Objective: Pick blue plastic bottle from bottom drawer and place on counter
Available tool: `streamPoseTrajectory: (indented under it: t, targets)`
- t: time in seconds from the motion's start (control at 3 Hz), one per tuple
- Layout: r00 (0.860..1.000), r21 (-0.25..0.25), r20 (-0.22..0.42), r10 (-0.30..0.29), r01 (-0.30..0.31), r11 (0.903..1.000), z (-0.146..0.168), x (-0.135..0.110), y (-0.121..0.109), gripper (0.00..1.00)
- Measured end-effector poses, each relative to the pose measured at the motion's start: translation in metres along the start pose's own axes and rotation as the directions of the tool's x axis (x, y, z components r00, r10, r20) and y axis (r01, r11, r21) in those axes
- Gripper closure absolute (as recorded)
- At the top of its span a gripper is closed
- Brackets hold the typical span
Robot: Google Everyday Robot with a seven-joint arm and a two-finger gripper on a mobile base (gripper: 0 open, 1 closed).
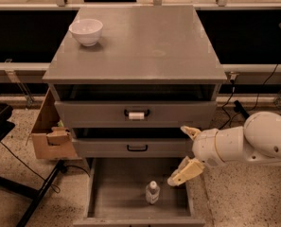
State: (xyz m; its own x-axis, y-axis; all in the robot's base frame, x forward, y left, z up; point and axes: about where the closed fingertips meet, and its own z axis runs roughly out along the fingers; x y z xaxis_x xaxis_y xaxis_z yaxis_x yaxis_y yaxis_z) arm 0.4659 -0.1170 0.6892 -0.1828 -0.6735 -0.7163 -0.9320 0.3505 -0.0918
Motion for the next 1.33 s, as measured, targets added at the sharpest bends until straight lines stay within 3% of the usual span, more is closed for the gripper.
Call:
streamPoseTrajectory:
  t: [0.33,0.67,1.0,1.33]
  targets:
    - [0.995,-0.001,0.08,0.052,-0.052,0.9986,0.043,0.019,0.004,0.0]
    - [0.98,0.002,0.182,0.081,-0.082,0.9966,0.098,0.047,0.012,0.0]
    - [0.959,0.072,0.283,0.024,-0.046,0.9964,0.126,0.072,-0.003,0.0]
    - [0.936,0.078,0.352,-0.012,-0.016,0.9968,0.159,0.115,-0.012,0.0]
